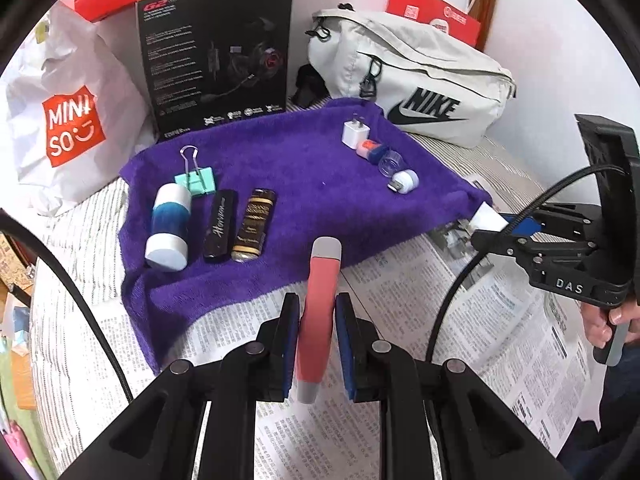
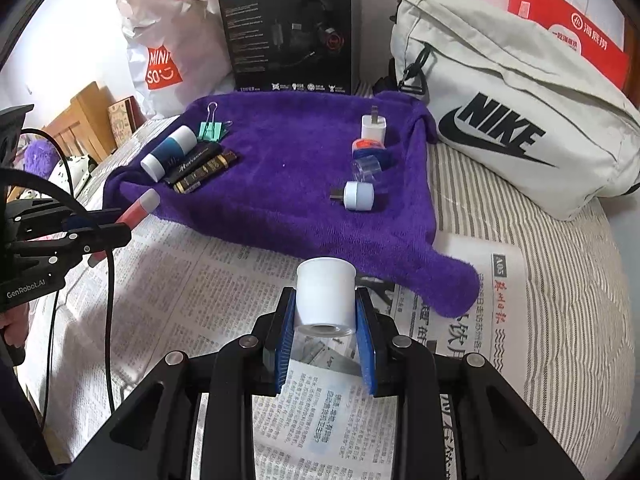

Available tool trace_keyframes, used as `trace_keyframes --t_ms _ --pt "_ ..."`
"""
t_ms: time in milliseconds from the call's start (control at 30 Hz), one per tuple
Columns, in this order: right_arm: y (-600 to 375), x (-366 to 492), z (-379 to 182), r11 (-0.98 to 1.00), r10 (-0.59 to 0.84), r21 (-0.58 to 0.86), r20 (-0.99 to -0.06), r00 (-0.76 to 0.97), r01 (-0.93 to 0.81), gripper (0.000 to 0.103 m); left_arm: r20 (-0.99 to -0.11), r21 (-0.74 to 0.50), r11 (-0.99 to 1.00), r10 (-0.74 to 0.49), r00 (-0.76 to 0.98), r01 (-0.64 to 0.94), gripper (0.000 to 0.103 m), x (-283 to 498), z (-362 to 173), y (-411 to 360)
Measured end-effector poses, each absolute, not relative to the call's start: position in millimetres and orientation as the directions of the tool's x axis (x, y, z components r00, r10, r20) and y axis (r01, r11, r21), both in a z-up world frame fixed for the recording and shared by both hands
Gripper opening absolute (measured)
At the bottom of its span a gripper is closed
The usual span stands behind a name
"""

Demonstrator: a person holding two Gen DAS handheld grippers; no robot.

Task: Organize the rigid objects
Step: 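Carry the tape roll and the pink tube onto the purple towel with both tools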

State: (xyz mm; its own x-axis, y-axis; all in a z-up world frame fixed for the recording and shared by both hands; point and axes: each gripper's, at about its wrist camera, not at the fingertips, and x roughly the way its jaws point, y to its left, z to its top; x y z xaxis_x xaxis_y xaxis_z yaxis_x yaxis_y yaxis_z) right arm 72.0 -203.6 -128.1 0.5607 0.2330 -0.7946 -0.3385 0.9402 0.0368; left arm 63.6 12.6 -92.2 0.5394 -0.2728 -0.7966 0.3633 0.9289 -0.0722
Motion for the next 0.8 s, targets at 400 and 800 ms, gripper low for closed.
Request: trace_keyframes --t_ms 400,800 --pt "-194.4 96.3 -105.4 0.937 0.252 0.04 -0.766 0.592 -0.347 0.029 -0.796 -0.078 0.928 -0.279 0.538 0.365 0.018 88.6 -85.6 12.6" --pt "-175.5 153.0 -110.7 0.92 0.298 0.079 -0.777 0.554 -0.385 0.029 -0.806 -0.074 0.942 -0.249 0.536 0.327 0.018 113.4 -84.1 32.5"
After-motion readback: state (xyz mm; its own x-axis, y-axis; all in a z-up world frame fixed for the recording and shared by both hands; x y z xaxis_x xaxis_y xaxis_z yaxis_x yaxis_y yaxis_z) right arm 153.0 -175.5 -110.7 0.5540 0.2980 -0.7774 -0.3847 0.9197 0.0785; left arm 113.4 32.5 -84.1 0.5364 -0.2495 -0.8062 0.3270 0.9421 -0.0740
